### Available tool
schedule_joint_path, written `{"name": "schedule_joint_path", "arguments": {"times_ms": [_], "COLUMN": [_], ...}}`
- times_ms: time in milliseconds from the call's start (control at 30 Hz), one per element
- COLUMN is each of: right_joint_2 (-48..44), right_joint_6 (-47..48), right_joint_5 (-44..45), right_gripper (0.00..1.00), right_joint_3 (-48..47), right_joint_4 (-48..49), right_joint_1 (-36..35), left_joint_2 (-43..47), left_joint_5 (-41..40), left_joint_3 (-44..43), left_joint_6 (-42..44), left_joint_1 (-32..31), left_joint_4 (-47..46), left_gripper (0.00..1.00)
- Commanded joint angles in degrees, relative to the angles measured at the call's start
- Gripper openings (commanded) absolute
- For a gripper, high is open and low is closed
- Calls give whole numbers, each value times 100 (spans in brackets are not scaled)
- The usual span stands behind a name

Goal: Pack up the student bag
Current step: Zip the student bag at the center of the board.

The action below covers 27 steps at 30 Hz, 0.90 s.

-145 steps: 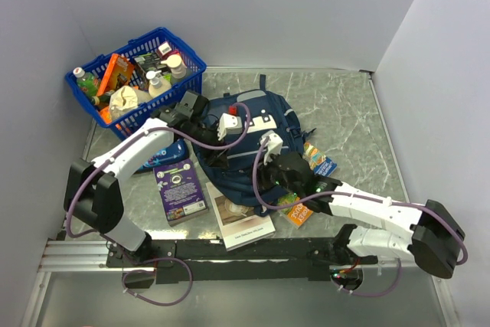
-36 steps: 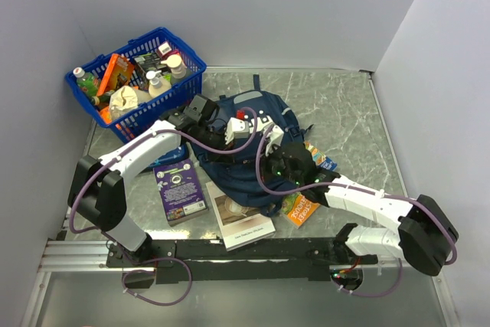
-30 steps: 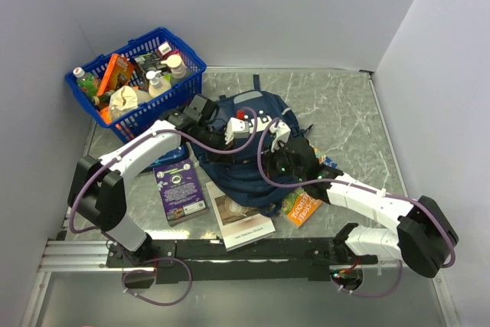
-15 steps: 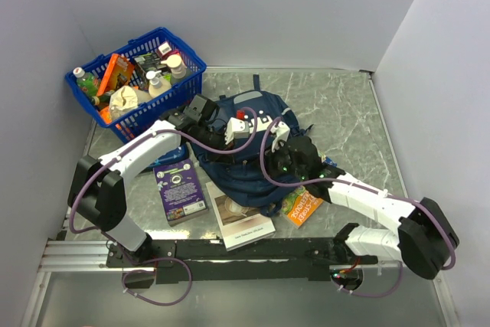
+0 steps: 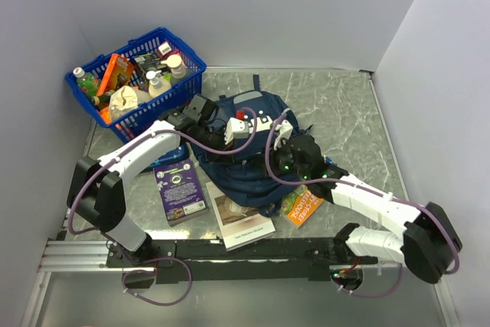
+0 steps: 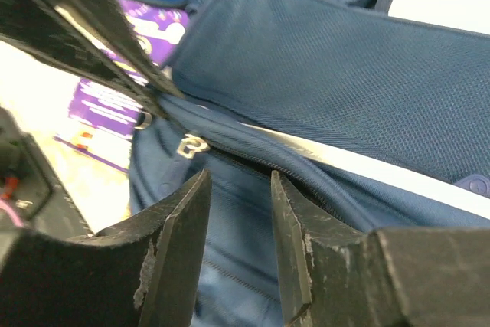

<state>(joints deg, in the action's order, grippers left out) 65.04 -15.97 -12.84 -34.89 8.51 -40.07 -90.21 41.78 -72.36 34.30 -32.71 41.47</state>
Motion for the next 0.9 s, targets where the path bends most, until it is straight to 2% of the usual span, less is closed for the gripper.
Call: {"name": "schedule_joint_path", "arguments": {"times_ms": [0,333,367,600,867], "right_joint_2": [-500,-378,-369,-158,97], "right_joint_6": [-520,-697,-689,-741,-829], "right_joint_5": [141,1266,1623,2320,2611], "right_gripper": [44,44,44,43,40], "right_joint_3": [-211,-299,-307,-448,-501], "right_joint_4": [-16,-262,-306,-473,-640], "right_joint_1": [-53,-958,-1098,-1362,-1512], "left_joint_2": [338,294,285,347,364], "left_joint_5": [533,867,858,770,726], "left_joint_3": [-42,-42,28,117,-24], "left_joint_6": [-2,-907,-951,-961,-873], "left_joint_1": [-43,-139,-131,-209,-201], "left_joint_4": [-60,-587,-614,-658,-535], "left_gripper": [1,1,1,1,1]}}
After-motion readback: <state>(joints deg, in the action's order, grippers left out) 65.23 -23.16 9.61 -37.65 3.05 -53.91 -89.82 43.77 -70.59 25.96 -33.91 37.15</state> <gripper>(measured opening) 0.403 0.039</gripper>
